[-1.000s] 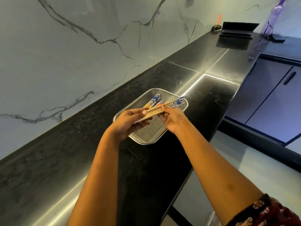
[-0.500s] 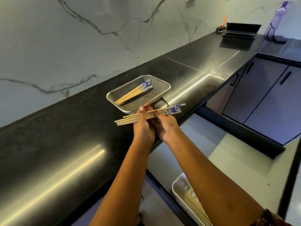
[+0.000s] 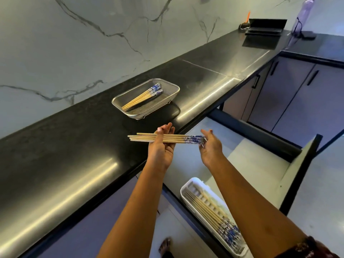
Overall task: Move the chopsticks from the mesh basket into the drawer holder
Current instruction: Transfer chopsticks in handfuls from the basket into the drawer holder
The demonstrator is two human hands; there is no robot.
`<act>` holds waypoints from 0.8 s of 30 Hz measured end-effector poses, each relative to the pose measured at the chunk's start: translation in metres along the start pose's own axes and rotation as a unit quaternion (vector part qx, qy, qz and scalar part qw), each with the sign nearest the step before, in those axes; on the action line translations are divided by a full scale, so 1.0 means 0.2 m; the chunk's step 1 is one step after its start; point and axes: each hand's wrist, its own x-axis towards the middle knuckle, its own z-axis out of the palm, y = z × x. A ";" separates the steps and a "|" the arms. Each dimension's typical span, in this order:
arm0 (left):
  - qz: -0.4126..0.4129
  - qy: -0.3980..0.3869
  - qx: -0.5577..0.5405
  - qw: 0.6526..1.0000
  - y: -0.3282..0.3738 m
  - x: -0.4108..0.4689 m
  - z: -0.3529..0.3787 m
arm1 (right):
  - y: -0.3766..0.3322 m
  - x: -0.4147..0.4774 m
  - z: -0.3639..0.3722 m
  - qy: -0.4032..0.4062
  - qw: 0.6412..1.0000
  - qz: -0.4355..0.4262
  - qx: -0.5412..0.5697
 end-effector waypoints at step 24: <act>-0.016 0.018 0.006 1.000 -0.11 -0.04 -0.06 | 0.12 0.00 -0.25 -0.028 0.997 0.062 -0.027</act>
